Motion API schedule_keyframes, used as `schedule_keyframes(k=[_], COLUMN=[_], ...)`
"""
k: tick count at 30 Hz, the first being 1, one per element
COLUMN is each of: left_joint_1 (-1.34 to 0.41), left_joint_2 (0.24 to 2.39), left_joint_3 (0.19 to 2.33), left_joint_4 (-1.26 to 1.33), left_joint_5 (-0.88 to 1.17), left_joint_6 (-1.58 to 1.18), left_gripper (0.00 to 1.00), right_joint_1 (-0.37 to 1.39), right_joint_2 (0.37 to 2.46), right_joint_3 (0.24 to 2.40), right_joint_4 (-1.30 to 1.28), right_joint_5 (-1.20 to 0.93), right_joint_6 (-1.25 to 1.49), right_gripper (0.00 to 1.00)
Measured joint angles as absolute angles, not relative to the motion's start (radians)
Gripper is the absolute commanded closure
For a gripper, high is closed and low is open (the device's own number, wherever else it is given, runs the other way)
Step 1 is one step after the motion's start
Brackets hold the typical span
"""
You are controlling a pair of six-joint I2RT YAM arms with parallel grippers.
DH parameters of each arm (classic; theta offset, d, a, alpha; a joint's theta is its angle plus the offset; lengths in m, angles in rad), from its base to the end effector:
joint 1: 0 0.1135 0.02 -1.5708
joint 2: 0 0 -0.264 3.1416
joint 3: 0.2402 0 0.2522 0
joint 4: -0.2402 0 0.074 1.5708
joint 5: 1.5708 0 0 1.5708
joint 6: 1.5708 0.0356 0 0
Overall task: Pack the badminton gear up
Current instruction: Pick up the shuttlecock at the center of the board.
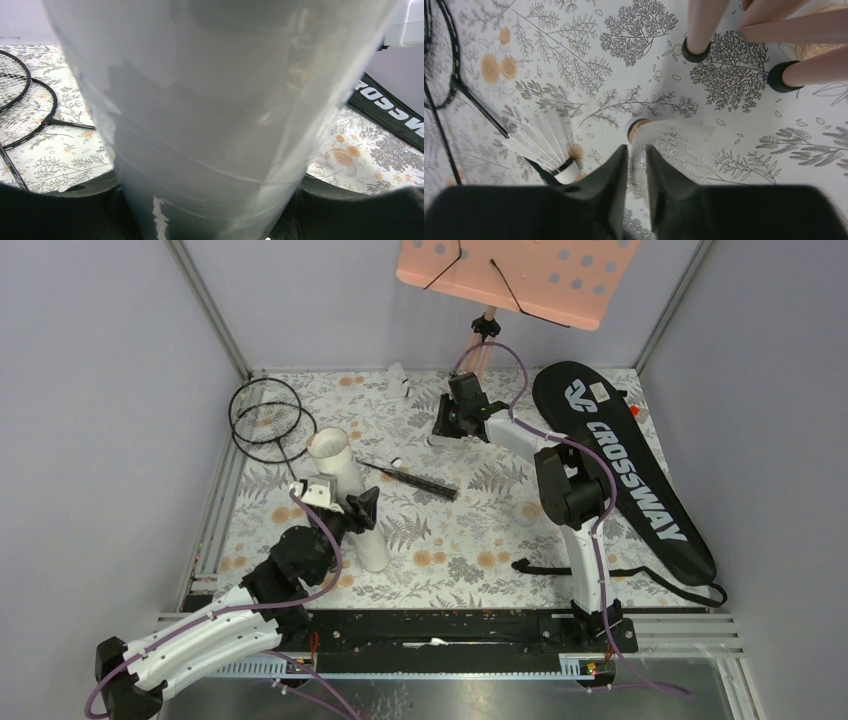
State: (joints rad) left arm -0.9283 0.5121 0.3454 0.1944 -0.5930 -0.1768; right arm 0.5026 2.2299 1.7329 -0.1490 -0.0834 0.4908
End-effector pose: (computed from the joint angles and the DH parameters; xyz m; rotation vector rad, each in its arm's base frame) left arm 0.1027 -0.1041 0.2642 0.1115 1.5587 -0.4168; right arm 0.4482 0.2497 0.1922 -0.0611 2.2895 0.6279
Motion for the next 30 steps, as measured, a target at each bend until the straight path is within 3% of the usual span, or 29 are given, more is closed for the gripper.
schedule_keyframes(k=[2, 30], left_joint_1=[-0.928, -0.928], left_joint_2=[0.512, 0.458], left_joint_3=[0.345, 0.336], left_joint_4=[0.194, 0.162], left_joint_5=[-0.593, -0.567], left_joint_6=[-0.177, -0.174], left_gripper=[0.42, 0.44], right_joint_1=[0.503, 0.503], right_joint_2=[2.230, 2.143], right_joint_3=[1.732, 1.697], right_joint_4=[-0.150, -0.233], right_joint_5=[-0.081, 0.007], right_joint_6=[0.490, 0.349], right_gripper=[1.00, 1.00])
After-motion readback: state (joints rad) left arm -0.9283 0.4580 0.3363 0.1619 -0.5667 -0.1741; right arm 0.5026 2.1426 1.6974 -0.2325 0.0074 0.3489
